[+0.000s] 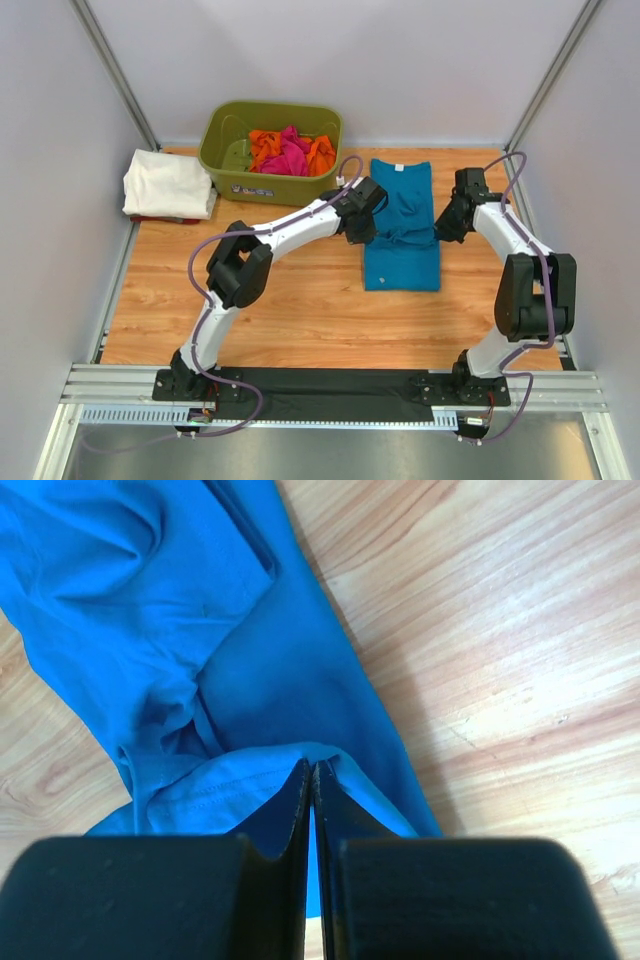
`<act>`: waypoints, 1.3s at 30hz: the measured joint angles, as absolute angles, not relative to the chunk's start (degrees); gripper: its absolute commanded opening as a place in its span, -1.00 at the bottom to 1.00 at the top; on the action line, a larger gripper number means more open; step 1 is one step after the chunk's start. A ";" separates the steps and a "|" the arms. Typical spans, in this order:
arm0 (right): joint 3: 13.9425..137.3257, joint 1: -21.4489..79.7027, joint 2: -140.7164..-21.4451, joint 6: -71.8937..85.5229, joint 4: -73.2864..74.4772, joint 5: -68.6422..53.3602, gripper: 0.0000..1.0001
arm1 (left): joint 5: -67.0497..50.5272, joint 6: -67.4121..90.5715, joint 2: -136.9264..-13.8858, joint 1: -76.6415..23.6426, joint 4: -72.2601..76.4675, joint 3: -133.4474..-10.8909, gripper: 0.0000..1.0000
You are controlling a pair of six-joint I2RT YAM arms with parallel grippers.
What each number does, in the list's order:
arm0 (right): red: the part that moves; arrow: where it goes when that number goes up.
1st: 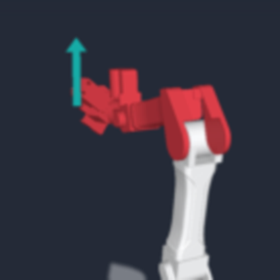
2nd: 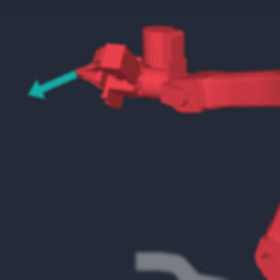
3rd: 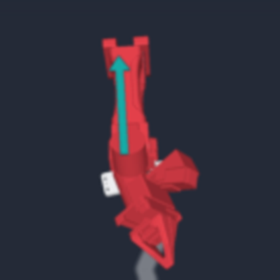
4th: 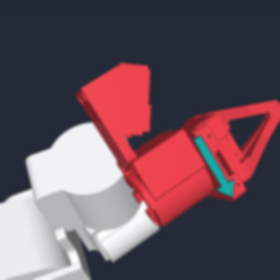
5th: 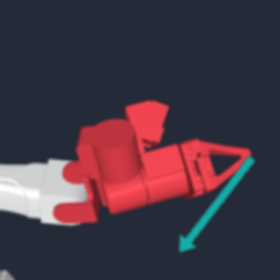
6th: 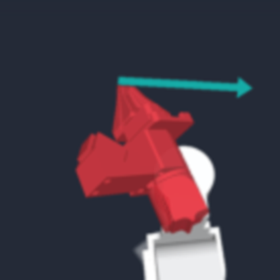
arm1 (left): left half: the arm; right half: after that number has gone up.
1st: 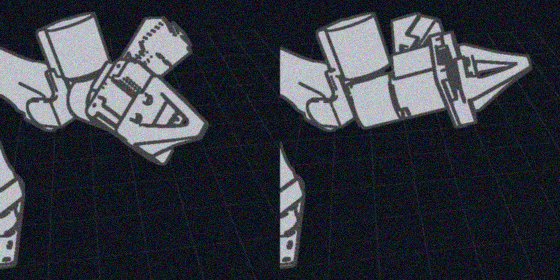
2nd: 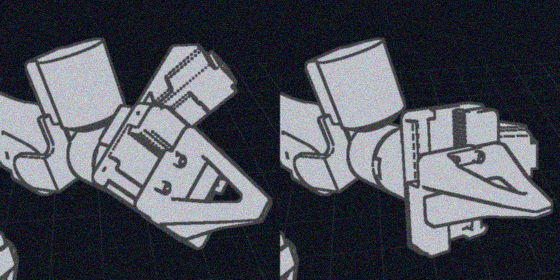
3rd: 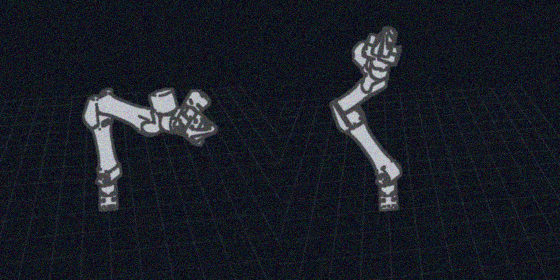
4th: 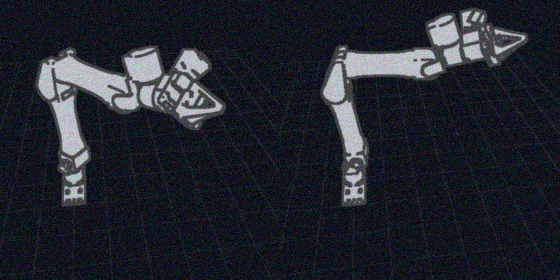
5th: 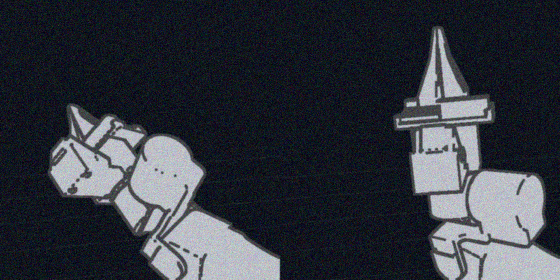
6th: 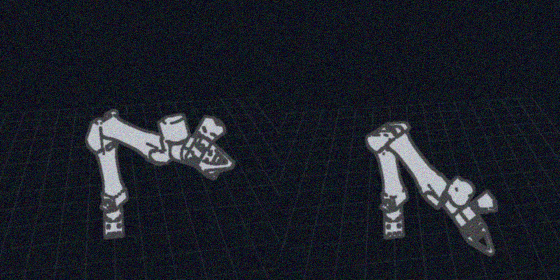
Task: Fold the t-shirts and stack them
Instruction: Fold the tshirt
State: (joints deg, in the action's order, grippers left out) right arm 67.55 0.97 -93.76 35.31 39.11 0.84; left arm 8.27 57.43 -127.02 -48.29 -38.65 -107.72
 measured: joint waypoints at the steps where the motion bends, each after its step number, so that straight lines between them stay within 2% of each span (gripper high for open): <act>1: 67.55 0.82 -93.95 35.18 38.83 0.82 -0.99 | 8.36 57.08 -127.46 -48.12 -38.54 -108.51 -1.00; 13: 70.08 0.60 -101.62 33.39 38.02 -0.97 -0.99 | 8.88 54.70 -131.74 -47.18 -37.39 -113.16 -1.00; 26: 74.61 -1.45 -104.18 32.01 38.39 -1.10 -0.99 | 9.06 50.96 -134.30 -46.50 -36.84 -115.81 -1.00; 29: 75.18 -2.13 -104.90 31.77 38.46 -1.21 -0.89 | 8.88 50.30 -134.41 -46.50 -36.14 -116.18 -1.00; 33: 75.90 -2.46 -106.59 31.03 38.57 -2.09 -0.89 | 9.02 49.80 -135.35 -46.48 -35.86 -117.32 -1.00; 34: 76.14 -2.46 -106.98 30.85 38.52 -2.31 -0.85 | 9.15 49.71 -135.52 -46.48 -35.86 -117.45 -1.00; 37: 76.58 -2.46 -107.68 30.44 38.22 -2.94 -0.57 | 9.43 49.39 -136.00 -46.37 -35.79 -117.82 -0.79; 38: 76.86 -2.46 -107.83 30.30 38.30 -3.07 -0.32 | 9.54 49.19 -136.18 -46.33 -35.79 -118.10 -0.59; 39: 77.30 -2.46 -107.96 30.26 38.44 -3.11 -0.23 | 9.63 48.88 -136.40 -46.24 -35.83 -118.54 -0.53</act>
State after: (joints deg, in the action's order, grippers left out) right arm 77.30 -2.46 -107.96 30.26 38.44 -3.11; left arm 9.63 48.88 -136.40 -46.24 -35.83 -118.54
